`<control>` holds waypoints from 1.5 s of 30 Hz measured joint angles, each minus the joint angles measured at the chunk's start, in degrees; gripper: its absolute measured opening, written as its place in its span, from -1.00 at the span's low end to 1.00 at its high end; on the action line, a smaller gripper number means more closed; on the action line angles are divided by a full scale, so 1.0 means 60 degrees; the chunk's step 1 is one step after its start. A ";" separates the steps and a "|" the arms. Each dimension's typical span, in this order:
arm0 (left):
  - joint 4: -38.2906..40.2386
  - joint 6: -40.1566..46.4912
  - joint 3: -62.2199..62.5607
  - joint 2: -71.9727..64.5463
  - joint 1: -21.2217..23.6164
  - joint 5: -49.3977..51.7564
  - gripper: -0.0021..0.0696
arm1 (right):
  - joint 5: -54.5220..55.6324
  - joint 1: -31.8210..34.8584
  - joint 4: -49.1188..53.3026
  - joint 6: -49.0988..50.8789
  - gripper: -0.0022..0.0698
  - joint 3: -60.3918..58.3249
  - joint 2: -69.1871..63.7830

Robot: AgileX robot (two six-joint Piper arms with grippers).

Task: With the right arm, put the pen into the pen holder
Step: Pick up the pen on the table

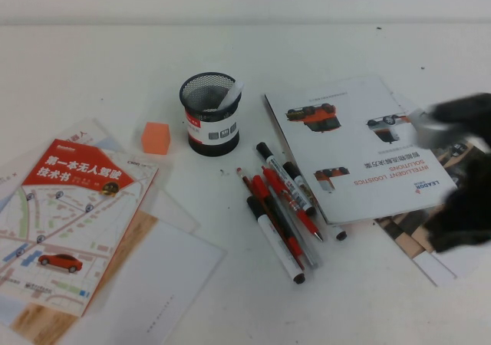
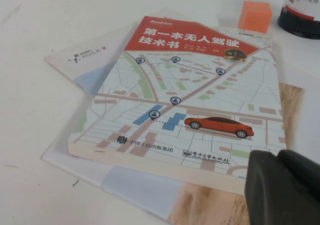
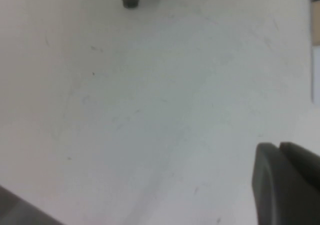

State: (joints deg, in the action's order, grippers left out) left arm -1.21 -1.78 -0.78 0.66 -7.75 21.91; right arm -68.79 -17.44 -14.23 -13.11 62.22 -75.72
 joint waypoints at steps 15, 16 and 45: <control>0.0000 0.0000 0.0000 0.0000 0.0000 0.0000 -0.94 | -0.0148 -0.3214 0.0982 0.1420 -0.36 0.5743 -0.6272; 0.0000 0.0000 0.0000 0.0000 0.0000 0.0000 -0.94 | -0.0148 -0.3381 0.1101 0.1571 -0.27 0.6090 -0.6578; 0.0000 0.0000 0.0000 0.0000 0.0000 0.0000 -0.94 | -0.0181 -0.3797 0.2055 0.2668 -0.10 0.7379 -0.8484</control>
State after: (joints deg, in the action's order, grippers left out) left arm -1.21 -1.78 -0.78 0.66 -7.75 21.91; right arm -69.88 -40.22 -1.90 2.90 106.49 -126.62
